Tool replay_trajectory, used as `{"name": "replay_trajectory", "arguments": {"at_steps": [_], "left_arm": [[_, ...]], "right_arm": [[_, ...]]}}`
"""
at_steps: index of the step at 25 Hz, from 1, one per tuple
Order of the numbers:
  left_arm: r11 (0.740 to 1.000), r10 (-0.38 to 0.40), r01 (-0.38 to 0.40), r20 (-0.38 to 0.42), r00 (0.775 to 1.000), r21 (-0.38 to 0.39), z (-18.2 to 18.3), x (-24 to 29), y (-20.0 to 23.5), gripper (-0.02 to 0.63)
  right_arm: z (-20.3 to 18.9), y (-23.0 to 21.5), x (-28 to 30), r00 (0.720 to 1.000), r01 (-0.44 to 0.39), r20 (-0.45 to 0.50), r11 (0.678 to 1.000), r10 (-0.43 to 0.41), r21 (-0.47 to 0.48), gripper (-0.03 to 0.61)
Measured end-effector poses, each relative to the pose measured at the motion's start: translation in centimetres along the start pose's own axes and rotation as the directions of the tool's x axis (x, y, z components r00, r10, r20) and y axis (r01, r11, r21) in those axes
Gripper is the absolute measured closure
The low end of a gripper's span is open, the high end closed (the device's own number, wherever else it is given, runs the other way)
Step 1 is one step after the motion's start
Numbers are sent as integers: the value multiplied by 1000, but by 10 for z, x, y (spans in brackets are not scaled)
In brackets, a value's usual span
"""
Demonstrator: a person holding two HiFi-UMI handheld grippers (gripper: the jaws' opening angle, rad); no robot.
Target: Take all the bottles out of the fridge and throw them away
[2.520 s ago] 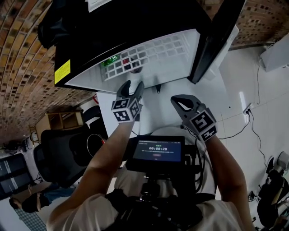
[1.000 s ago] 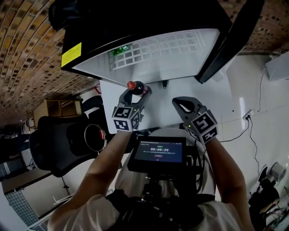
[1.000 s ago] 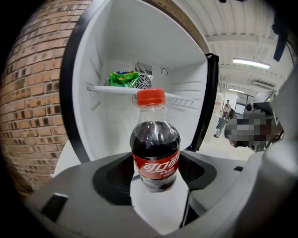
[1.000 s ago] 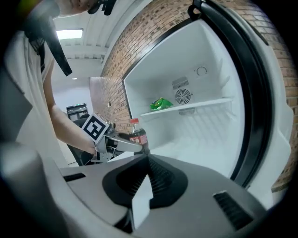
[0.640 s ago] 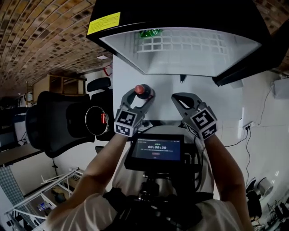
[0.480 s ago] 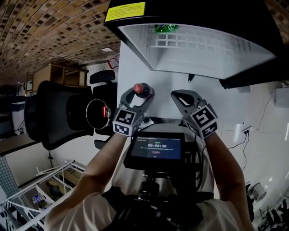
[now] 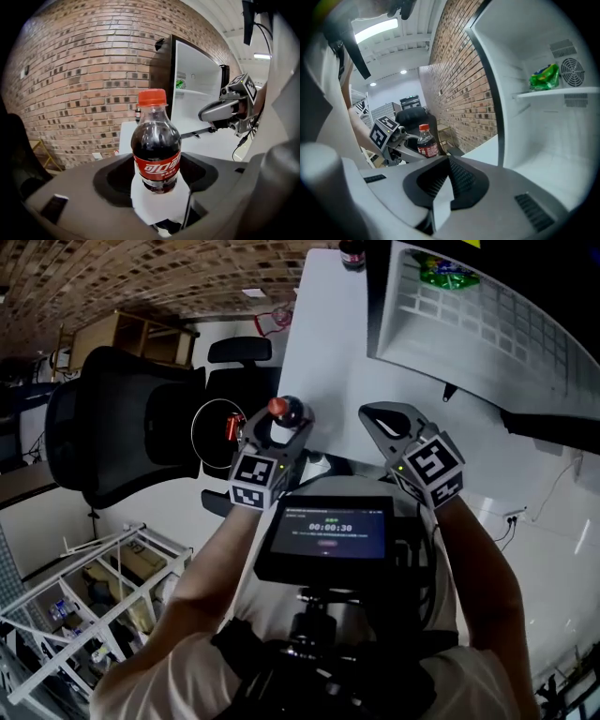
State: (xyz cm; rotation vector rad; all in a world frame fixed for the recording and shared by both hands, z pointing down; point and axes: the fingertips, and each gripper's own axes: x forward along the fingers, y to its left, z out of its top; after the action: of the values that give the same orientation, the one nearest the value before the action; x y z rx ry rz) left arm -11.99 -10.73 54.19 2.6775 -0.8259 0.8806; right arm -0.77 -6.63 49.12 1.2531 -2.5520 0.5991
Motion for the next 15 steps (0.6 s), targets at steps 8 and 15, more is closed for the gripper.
{"name": "replay_trajectory", "arguments": {"at_steps": [8,15], "left_arm": [[988,105,-110,-51,993,-106,-52,-39,75,301],[957,205,-224,-115,972,-186,-107,-67,137,301]], "right_arm": [[17,32,71,994,-97,-48,995,96,-31,578],[22,52,120,985,-154,-89,987,149,-53,578]]}}
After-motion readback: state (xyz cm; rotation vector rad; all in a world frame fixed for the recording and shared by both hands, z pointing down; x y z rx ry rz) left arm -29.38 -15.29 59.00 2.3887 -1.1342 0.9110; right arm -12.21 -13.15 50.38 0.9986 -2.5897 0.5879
